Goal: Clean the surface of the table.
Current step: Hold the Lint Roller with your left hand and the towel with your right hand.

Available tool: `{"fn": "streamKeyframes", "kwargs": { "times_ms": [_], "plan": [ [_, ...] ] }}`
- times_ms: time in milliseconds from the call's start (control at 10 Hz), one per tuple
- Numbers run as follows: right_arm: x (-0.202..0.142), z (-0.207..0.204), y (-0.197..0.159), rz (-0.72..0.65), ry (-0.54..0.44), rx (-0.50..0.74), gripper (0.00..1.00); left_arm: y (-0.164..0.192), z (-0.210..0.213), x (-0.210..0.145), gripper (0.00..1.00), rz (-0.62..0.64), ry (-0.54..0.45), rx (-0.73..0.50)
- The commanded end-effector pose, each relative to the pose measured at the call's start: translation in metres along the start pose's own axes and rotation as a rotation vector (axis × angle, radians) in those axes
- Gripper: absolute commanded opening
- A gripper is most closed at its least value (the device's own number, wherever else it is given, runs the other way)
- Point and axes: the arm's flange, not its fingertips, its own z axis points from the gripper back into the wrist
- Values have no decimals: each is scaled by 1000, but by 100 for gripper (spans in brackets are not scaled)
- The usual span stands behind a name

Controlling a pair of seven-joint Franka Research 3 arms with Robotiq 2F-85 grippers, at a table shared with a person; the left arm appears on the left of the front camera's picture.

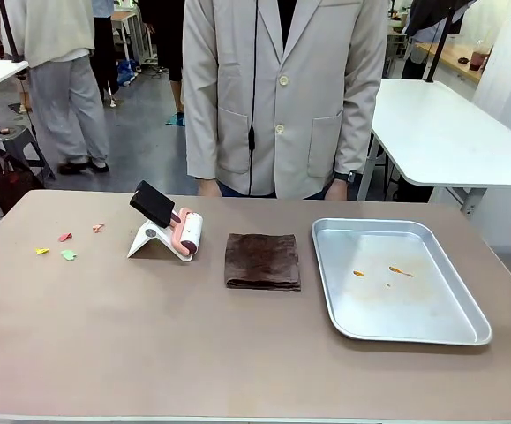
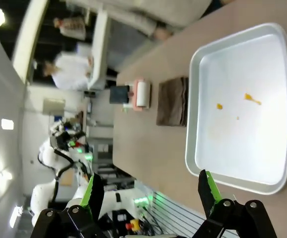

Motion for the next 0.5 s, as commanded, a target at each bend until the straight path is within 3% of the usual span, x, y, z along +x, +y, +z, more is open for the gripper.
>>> {"fn": "streamKeyframes", "kwargs": {
  "times_ms": [0, 200, 400],
  "plan": [
    [-9, 13, -32, -27, -72, 61, 100, 26, 24, -2, 100, 102, -119, -50],
    [-12, 36, -65, -92, -137, 97, 100, 44, 31, -22, 100, 202, -219, -93],
    [-17, 52, -90, -144, -189, 137, 100, 16, -11, -20, 100, 259, -256, -102]
  ]
}}
